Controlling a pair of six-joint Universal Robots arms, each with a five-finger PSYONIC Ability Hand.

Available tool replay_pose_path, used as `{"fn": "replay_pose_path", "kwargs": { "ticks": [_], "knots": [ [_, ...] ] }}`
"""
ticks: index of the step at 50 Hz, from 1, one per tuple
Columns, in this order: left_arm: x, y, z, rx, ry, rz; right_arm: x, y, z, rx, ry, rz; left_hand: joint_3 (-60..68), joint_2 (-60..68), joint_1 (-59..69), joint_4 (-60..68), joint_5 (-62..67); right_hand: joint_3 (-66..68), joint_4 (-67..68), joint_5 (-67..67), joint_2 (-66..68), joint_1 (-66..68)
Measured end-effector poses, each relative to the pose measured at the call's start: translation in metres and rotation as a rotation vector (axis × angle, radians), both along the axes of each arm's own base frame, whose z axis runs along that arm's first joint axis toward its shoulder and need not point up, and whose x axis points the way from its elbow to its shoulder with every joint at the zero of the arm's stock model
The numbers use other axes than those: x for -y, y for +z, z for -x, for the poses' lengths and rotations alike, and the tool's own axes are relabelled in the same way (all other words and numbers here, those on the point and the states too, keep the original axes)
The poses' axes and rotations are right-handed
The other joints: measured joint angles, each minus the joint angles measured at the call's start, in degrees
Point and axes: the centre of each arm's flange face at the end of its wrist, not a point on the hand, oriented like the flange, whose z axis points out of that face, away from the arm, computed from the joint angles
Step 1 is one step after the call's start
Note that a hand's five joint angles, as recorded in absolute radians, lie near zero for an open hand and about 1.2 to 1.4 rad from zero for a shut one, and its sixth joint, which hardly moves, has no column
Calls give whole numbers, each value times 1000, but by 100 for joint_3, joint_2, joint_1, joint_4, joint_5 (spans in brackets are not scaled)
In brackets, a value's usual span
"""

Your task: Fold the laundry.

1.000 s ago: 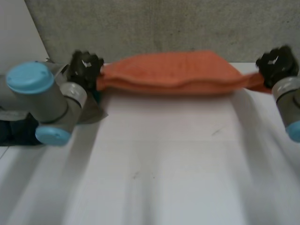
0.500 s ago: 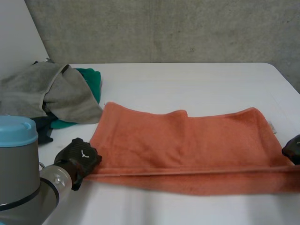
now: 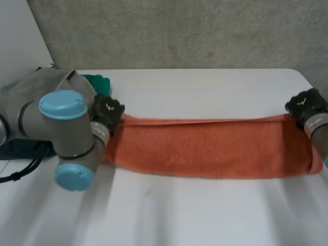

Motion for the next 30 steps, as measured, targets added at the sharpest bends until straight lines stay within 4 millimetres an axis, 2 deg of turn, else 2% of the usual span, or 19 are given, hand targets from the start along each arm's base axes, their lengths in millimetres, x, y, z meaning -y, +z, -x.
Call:
{"fn": "replay_pose_path", "kwargs": {
  "ticks": [2,5,9,10,11,12,14,17,20,23,26,27,29,30],
  "knots": [
    [10,5,5,-13,-1,53,9,5,-2,2,4,51,0,0,0,0,0,0,0,0,0,0],
    [36,33,16,-46,-2,216,31,30,-5,17,7,206,0,0,0,0,0,0,0,-1,0,0],
    [61,94,25,-117,10,470,52,95,-9,85,11,486,0,0,0,0,0,0,0,-1,0,0],
    [64,109,25,-141,13,527,54,116,-9,115,15,565,0,0,0,0,1,0,0,0,0,0],
    [65,119,25,-156,14,558,54,124,-9,127,17,594,0,0,0,0,1,0,0,-1,0,0],
    [66,154,22,-218,17,669,50,160,-8,182,30,718,0,0,0,1,1,0,0,1,0,0],
    [64,188,16,-286,15,765,42,194,-7,244,50,821,0,0,0,1,1,0,0,1,0,0],
    [60,222,2,-369,8,843,30,220,-6,305,77,877,0,0,0,1,1,0,0,8,0,0],
    [59,231,-10,-405,6,839,24,224,-6,334,100,841,0,0,0,1,0,0,0,13,0,0],
    [60,223,-16,-407,8,794,22,213,-9,340,116,766,0,0,0,1,1,0,0,13,0,0],
    [62,198,-18,-379,9,705,24,187,-13,335,128,641,0,0,0,1,1,0,0,13,0,0],
    [62,194,-18,-374,8,691,24,184,-13,334,129,628,0,0,0,1,1,0,0,13,0,0],
    [60,162,-18,-335,2,597,26,156,-15,327,134,513,0,0,0,1,0,0,1,14,0,0],
    [60,156,-18,-327,0,580,26,152,-15,327,134,501,0,0,0,1,0,0,1,13,0,0]
  ]
}}
